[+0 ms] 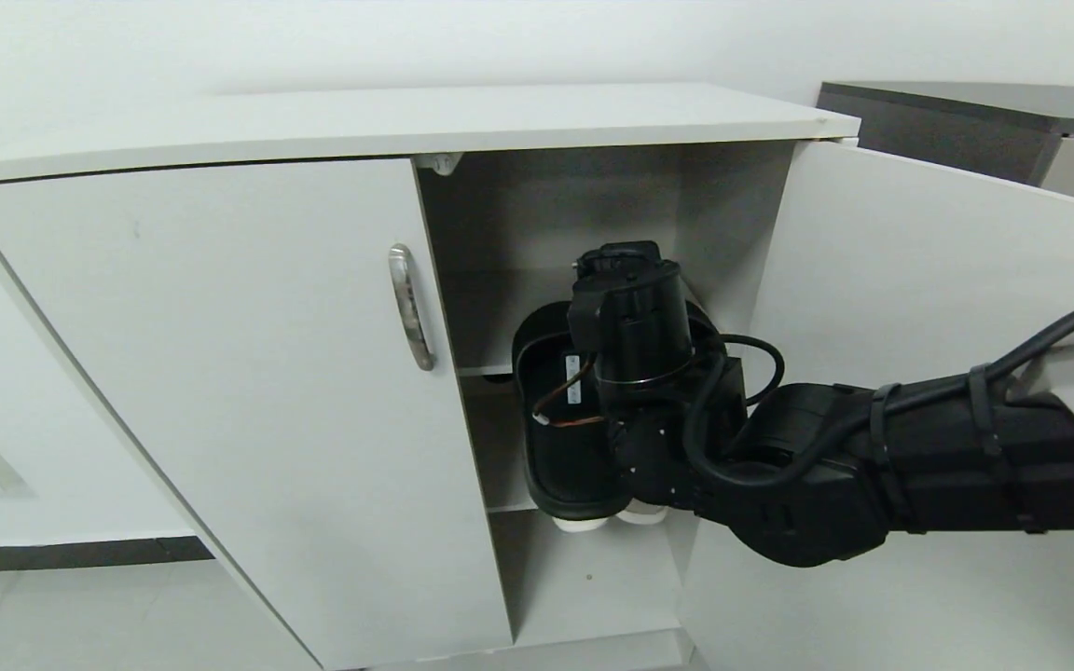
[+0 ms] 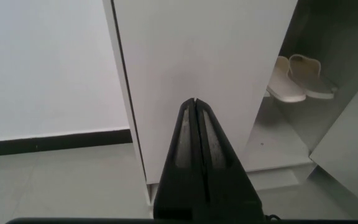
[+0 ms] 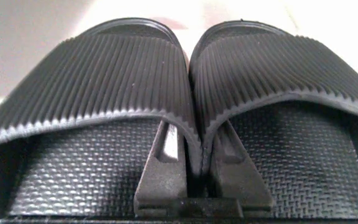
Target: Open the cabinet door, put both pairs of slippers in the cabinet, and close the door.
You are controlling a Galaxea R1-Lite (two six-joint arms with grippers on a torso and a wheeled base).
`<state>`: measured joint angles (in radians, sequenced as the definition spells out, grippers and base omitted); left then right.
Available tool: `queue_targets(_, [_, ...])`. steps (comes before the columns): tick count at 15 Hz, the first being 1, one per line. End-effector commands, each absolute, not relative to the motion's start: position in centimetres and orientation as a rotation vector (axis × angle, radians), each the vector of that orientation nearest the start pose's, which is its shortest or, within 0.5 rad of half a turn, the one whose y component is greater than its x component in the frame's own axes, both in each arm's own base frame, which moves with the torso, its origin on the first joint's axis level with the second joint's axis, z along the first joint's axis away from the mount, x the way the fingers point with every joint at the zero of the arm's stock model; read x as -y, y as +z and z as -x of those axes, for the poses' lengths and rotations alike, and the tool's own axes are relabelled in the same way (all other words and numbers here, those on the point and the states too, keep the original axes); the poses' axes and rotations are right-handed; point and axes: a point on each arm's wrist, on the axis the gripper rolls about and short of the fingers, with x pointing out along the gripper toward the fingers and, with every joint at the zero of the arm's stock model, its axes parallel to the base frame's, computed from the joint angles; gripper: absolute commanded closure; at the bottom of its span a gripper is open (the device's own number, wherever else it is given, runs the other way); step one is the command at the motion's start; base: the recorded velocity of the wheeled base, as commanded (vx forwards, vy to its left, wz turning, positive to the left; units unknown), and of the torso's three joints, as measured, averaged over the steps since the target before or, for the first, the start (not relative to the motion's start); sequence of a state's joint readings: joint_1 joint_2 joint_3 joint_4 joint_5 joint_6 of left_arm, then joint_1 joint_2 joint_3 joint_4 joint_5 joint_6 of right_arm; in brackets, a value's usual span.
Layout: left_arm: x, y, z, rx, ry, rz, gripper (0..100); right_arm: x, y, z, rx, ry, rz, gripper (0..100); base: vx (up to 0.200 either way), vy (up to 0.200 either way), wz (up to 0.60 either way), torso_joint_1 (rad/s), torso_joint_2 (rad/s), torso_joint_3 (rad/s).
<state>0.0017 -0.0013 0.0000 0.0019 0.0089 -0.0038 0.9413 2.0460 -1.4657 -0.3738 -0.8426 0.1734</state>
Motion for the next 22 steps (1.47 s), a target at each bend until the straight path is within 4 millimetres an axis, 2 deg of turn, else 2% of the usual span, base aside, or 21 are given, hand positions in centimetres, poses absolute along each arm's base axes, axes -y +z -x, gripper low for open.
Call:
queue_targets(1, [0.0,7.5,2.3,-0.002,0.011,0.005,100,-32.8,21.6,-25.8,-0.136,0.089,-0.014,100,0.0,0.0,0.0,0.0,0.0,0.0])
queue_targets(3, [0.0,7.5,2.3,-0.002,0.011,0.005,100,-32.9,21.1,-26.2,-0.141,0.083,-0.002,100,0.0,0.0,0.0,0.0,0.0,0.0])
queue_targets(6, [0.0,7.5,2.3,-0.002,0.011,0.005,100,-33.0,19.9,-28.2,-0.116,0.065,0.035,100,0.0,0.0,0.0,0.0,0.0,0.0])
queue_targets(9, [0.0,7.5,2.3,-0.002,0.011,0.003,100,-32.8,20.6,-30.3,-0.117,0.089,0.047,100,0.0,0.0,0.0,0.0,0.0,0.0])
queue_targets(12, [0.0,7.5,2.3,-0.002,0.015,0.003,100,-32.7,22.1,-32.1,-0.143,0.081,0.009,100,0.0,0.0,0.0,0.0,0.0,0.0])
queue_targets(19, [0.0,7.5,2.3,-0.002,0.015,0.003,100,-32.6,22.1,-32.1,-0.165,0.087,-0.018,100,0.0,0.0,0.0,0.0,0.0,0.0])
queue_targets(22, [0.0,7.5,2.3,-0.002,0.012,0.003,100,-32.5,22.2,-32.0,-0.163,0.083,-0.018,100,0.2,0.0,0.0,-0.001,0.0,0.006])
